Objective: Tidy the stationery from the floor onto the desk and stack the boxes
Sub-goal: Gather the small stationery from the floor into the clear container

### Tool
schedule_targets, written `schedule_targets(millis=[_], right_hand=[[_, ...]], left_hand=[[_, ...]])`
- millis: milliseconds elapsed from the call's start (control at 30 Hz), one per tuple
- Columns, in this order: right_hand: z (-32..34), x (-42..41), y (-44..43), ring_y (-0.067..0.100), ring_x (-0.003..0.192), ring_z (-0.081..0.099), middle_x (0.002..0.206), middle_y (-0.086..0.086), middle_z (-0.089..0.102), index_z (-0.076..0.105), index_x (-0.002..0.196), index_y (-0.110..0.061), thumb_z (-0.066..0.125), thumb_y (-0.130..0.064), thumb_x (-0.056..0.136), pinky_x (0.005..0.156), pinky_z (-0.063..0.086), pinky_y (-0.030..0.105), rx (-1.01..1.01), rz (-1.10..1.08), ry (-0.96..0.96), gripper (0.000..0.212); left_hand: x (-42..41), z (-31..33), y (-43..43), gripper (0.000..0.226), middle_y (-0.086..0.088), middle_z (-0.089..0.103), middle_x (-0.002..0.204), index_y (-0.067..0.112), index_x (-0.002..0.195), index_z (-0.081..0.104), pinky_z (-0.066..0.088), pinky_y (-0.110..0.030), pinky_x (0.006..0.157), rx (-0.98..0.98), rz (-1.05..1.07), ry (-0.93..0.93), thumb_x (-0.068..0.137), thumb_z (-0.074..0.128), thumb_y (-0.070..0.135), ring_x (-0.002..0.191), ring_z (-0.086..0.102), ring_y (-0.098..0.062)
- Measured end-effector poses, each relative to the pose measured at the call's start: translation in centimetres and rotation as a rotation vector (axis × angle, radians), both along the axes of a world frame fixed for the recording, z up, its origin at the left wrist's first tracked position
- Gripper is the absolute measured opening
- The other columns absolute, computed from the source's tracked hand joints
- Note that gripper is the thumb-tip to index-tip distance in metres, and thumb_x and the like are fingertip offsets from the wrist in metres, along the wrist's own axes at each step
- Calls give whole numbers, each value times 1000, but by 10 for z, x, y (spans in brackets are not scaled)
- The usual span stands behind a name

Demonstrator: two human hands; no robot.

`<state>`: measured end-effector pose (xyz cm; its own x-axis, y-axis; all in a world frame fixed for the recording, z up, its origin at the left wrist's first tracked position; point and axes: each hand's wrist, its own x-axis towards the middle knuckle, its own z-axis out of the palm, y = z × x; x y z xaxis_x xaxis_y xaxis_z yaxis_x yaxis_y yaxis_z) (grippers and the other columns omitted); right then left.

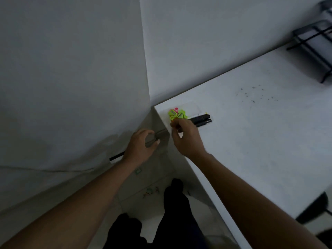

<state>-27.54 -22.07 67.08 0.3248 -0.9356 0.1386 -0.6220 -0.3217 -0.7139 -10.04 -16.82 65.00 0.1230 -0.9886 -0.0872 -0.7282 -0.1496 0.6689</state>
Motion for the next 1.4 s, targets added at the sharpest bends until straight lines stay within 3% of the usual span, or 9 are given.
schedule_targets(millis=[200, 400, 533, 700, 767, 933, 1100, 1267, 1400], right_hand=[[10, 49, 83, 27, 87, 58, 93, 12, 64, 63, 96, -8, 58, -10, 86, 73, 49, 34, -4, -54, 89, 11], [8, 73, 153, 23, 101, 56, 109, 10, 62, 61, 109, -10, 57, -19, 91, 80, 42, 28, 173, -227, 76, 20], [-18, 78, 193, 23, 103, 57, 112, 10, 62, 61, 112, -8, 57, -20, 91, 83, 42, 27, 260, -283, 111, 24], [-61, 79, 222, 24, 102, 59, 110, 10, 64, 62, 109, -7, 60, -17, 89, 78, 37, 20, 420, -302, 118, 23], [-82, 76, 227, 21, 102, 59, 111, 7, 63, 61, 111, -8, 61, -18, 89, 78, 36, 18, 490, -314, 120, 23], [-176, 70, 231, 10, 98, 54, 114, 0, 60, 60, 113, -14, 61, -19, 90, 79, 39, 17, 642, -321, 102, 23], [-287, 62, 234, 10, 89, 55, 110, 4, 60, 61, 108, -10, 64, -13, 88, 65, 36, -4, 656, -326, 133, 20], [-432, 57, 243, 11, 90, 58, 112, 3, 62, 59, 108, -14, 64, -15, 88, 66, 39, 6, 714, -308, 170, 21], [-536, 54, 250, 10, 90, 57, 114, 4, 60, 58, 111, -12, 65, -13, 88, 64, 37, 6, 756, -271, 222, 23]], left_hand=[[49, 13, 55, 34, -8, 63, 114, 11, 106, 67, 45, -29, 91, -31, -123, 19, 81, 73, 33, 109, 58, -27], [79, 14, 106, 30, -12, 63, 112, 7, 105, 67, 36, -17, 83, -9, -196, 18, 85, 69, 29, 106, 59, -26], [87, -6, 141, 25, -12, 63, 112, 7, 106, 66, 41, -23, 86, 91, -192, 67, 86, 67, 23, 106, 60, -26], [91, -45, 166, 27, -11, 59, 119, 7, 113, 63, 33, -13, 81, 247, -154, 114, 89, 63, 21, 109, 56, -21], [92, -67, 173, 28, -9, 57, 122, 8, 116, 61, 34, -16, 83, 309, -137, 143, 91, 61, 22, 112, 54, -21], [93, -162, 183, 29, -8, 56, 128, 9, 117, 60, 34, -16, 90, 398, -33, 186, 91, 61, 20, 116, 50, -16], [86, -267, 192, 30, -7, 58, 123, 9, 117, 60, 31, -9, 85, 421, 38, 231, 88, 64, 14, 108, 50, -12], [76, -405, 213, 26, -7, 59, 116, 9, 113, 61, 32, -8, 80, 455, 78, 254, 87, 65, 15, 100, 48, -9], [74, -510, 233, 22, -7, 61, 112, 9, 106, 63, 35, -14, 76, 506, 80, 206, 86, 66, 17, 96, 52, -12]])
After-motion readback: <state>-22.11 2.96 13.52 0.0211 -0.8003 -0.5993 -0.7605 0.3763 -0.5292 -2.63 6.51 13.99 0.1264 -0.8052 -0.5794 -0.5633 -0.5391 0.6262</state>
